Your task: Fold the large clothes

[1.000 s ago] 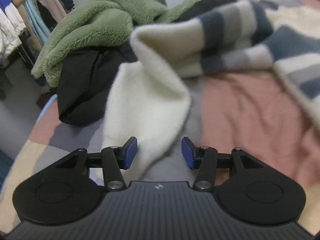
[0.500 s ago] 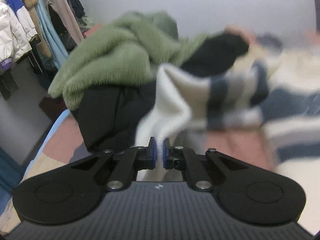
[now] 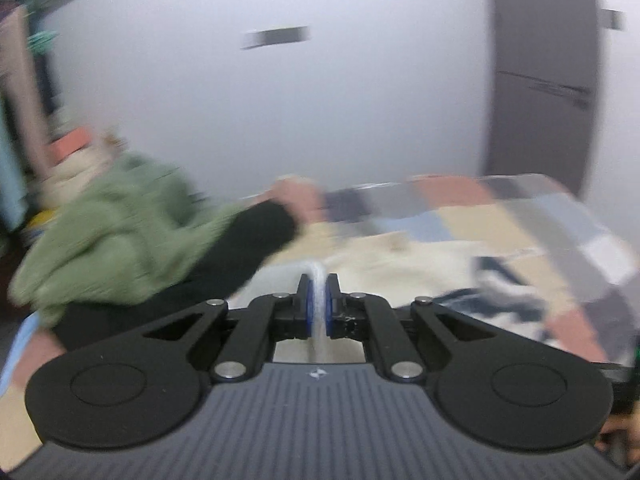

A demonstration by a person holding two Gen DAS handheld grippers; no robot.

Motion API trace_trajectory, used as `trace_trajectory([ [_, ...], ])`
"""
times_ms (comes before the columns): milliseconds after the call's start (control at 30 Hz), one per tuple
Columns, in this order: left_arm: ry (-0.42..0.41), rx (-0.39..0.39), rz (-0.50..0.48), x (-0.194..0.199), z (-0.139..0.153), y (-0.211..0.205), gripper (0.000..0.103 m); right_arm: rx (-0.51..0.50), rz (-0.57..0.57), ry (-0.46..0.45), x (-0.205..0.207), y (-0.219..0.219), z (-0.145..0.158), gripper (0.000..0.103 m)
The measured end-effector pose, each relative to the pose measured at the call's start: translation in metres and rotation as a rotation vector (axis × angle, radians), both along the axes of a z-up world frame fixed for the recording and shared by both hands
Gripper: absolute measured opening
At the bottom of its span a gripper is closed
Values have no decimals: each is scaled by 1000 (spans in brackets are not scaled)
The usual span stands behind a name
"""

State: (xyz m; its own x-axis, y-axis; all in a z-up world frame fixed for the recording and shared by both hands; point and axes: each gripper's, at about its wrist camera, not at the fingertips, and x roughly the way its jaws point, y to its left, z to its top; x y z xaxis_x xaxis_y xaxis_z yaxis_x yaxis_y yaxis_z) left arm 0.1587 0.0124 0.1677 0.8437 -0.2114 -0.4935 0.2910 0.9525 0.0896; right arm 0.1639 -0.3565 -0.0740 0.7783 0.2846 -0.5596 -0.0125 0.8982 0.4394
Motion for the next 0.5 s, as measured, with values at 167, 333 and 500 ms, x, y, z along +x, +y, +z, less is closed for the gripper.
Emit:
trace_trajectory([
  [167, 55, -62, -195, -22, -16, -88, 7, 5, -37, -29, -4, -10, 5, 55],
  [333, 178, -85, -289, -33, -81, -155, 7, 29, -65, -23, -5, -23, 2, 55],
  [500, 287, -119, -289, -28, -147, -179, 7, 54, -85, -21, -7, -35, 0, 55],
])
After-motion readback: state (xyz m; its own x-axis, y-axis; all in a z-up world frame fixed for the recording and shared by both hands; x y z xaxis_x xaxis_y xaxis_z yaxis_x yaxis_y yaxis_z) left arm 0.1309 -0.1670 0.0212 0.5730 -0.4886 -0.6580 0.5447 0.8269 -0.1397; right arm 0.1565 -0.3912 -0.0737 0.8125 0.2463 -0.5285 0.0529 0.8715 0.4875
